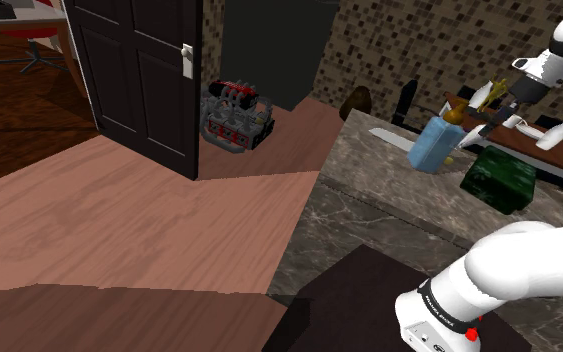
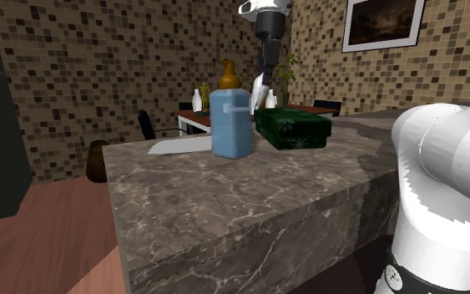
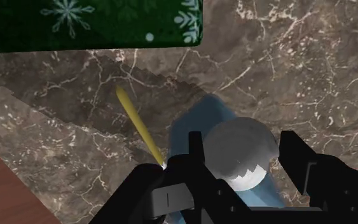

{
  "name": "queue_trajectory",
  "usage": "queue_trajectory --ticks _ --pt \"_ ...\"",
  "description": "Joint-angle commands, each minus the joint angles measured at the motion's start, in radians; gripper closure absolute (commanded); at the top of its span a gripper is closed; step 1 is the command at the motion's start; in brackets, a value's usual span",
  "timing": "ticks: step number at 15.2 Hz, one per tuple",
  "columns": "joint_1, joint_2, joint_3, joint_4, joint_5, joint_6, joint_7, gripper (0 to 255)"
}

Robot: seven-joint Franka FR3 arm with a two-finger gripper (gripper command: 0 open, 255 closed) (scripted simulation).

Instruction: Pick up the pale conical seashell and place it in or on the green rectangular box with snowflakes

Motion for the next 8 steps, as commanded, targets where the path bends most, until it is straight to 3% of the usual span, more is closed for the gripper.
queue_trajectory --ticks 1,8 --pt "0.004 0.036 -0.055 0.045 -0.003 -0.004 -0.058 255" --pt "0.054 0.200 -0.285 0.226 0.040 -0.016 -0.277 255"
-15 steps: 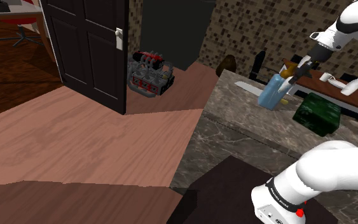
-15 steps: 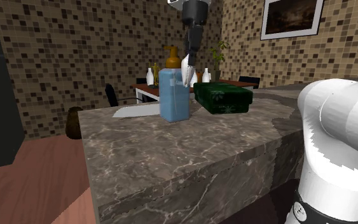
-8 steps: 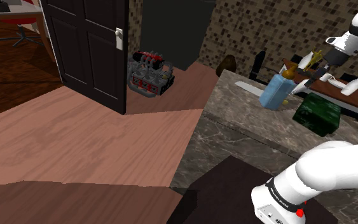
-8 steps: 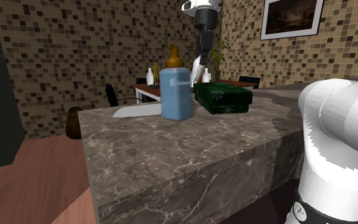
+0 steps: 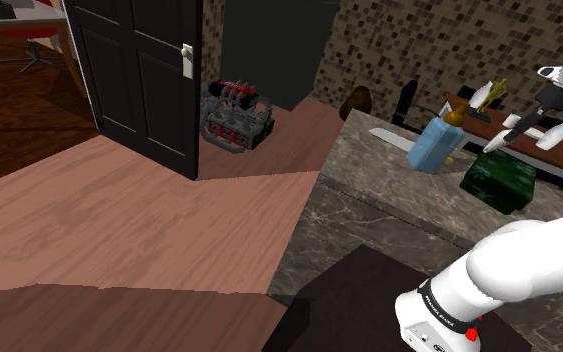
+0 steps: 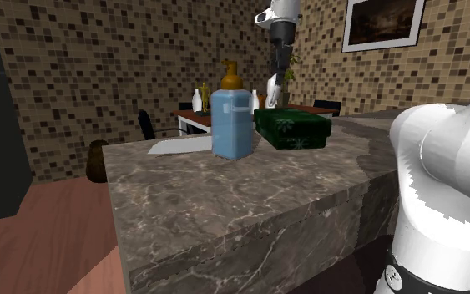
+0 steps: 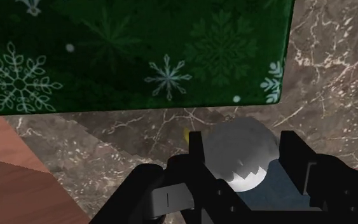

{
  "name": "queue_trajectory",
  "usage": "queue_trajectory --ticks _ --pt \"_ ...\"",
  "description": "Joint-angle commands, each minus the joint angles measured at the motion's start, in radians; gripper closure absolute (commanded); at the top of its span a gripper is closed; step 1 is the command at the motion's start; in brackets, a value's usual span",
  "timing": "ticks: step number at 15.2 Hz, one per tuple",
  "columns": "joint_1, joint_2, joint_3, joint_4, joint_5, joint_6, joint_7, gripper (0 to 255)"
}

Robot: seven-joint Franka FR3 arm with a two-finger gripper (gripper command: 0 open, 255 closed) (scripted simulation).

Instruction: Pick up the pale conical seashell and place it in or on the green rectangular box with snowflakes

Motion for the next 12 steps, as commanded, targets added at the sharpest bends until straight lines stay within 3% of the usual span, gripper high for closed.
queue_trajectory --ticks 1,3,5,6,7,9,12 --pt "0.030 0.072 -0.087 0.074 0.035 -0.009 -0.078 255" --pt "0.064 0.153 -0.189 0.140 0.086 -0.014 -0.163 255" --pt "0.109 0.276 -0.329 0.212 0.183 -0.024 -0.277 255" --pt "0.125 0.382 -0.422 0.252 0.278 -0.037 -0.367 255" --pt "0.047 0.574 -0.484 0.312 0.457 -0.078 -0.516 255" --pt "0.020 0.533 -0.426 0.279 0.417 -0.041 -0.491 255" --pt "0.030 0.522 -0.425 0.234 0.407 0.002 -0.487 255"
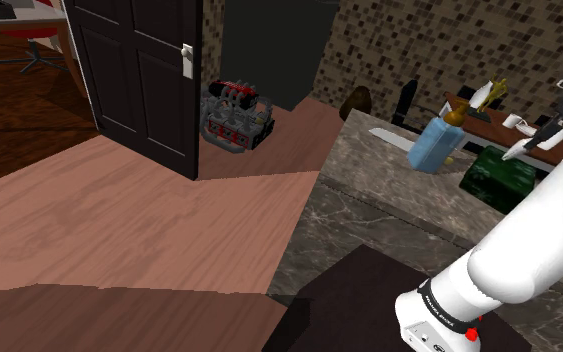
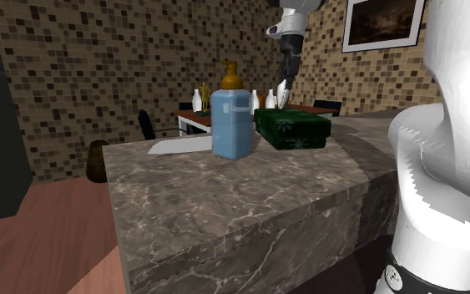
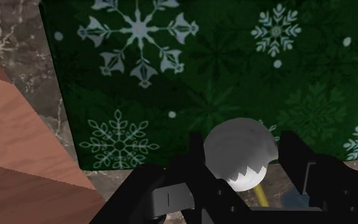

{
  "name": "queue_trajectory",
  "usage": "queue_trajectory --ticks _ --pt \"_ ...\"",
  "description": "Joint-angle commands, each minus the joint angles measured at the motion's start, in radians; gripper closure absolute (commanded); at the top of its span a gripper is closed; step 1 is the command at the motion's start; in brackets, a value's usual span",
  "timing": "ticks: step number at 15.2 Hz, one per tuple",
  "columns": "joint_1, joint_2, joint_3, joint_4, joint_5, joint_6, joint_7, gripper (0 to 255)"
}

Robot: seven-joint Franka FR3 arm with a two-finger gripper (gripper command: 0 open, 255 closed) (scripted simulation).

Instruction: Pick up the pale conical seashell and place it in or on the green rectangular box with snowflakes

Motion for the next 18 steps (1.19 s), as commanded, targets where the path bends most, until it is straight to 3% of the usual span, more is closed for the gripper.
queue_trajectory --ticks 1,9,17,18 --pt "0.001 0.002 0.001 -0.024 0.003 0.025 -0.004 255" --pt "0.004 0.011 0.006 -0.128 0.016 0.129 -0.022 255" --pt "0.004 0.013 0.006 -0.134 0.018 0.136 -0.024 255" --pt "0.005 0.013 0.006 -0.133 0.018 0.135 -0.022 0"
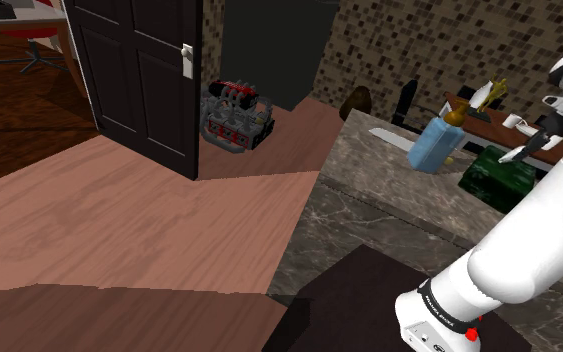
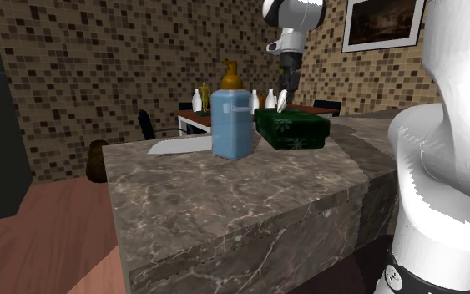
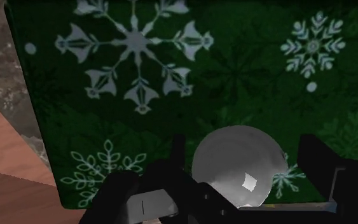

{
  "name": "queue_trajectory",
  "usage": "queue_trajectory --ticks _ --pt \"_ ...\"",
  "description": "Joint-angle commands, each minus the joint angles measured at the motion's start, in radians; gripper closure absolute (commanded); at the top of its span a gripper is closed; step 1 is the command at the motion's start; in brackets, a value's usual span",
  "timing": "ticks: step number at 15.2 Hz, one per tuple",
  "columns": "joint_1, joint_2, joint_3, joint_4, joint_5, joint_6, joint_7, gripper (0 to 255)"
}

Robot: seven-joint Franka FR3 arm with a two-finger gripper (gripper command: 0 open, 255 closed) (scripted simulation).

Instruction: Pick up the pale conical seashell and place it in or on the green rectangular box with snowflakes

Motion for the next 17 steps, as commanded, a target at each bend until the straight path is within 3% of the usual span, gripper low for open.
queue_trajectory --ticks 1,5,9,17 --pt "0.002 0.001 0.002 -0.004 0.001 0.000 0.000 0" --pt "0.001 0.001 0.002 -0.003 0.001 0.000 -0.001 0" --pt "-0.040 0.023 0.005 0.134 0.015 -0.132 -0.010 0" --pt "-0.040 0.023 0.005 0.134 0.015 -0.132 -0.010 0"
